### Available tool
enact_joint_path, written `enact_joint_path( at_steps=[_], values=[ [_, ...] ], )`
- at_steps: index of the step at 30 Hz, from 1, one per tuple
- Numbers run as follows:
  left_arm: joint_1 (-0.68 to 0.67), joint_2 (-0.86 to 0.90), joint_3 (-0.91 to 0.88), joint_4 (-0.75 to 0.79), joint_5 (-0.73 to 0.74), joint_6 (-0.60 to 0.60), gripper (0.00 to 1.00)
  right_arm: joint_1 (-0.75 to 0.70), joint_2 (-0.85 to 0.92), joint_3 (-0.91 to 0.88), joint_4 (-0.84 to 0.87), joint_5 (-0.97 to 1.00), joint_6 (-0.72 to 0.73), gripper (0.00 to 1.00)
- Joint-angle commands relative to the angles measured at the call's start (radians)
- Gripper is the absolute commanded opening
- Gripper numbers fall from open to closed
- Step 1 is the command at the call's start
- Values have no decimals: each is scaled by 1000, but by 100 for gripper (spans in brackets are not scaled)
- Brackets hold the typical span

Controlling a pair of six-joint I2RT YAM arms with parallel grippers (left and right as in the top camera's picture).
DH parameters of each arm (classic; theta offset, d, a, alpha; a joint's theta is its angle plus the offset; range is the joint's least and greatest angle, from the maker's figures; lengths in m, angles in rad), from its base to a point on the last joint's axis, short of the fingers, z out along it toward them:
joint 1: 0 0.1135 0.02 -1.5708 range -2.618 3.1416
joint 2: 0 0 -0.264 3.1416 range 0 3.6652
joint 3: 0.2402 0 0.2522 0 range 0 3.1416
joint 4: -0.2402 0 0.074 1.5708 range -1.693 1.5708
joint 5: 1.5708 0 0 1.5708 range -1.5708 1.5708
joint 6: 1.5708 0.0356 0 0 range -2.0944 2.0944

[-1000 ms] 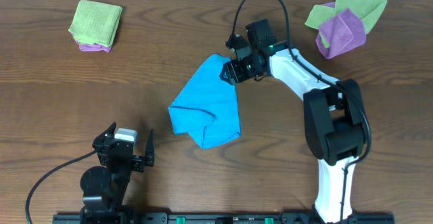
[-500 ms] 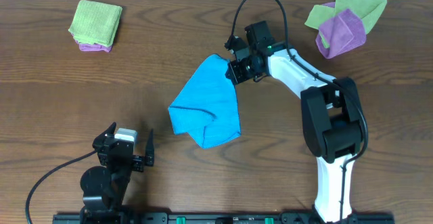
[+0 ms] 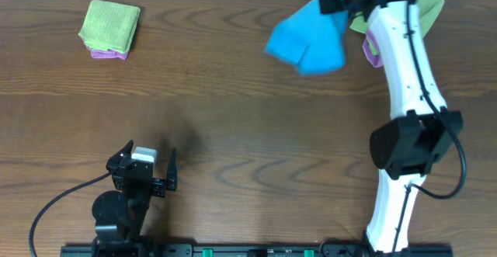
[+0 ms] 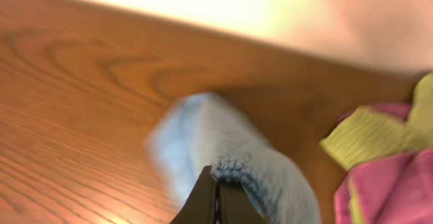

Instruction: Fold the cloth

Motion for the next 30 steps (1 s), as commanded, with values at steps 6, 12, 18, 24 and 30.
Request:
enact_joint_path(
  at_steps=[6, 12, 18, 24, 30],
  values=[
    [3, -6, -23, -6, -11, -8, 95, 290, 15, -21, -153, -338, -183, 1],
    [3, -6, -23, -6, -11, -8, 95, 507, 68, -79, -347, -190, -367, 99],
    [3, -6, -23, -6, -11, -8, 95, 470, 77, -79, -330, -142, -336, 99],
    [3, -6, -23, -6, -11, -8, 95, 384, 121, -89, -324, -142, -308, 97],
    [3, -6, -23, -6, -11, -8, 95, 321, 224, -89, -313, -179, -203, 88]
  ],
)
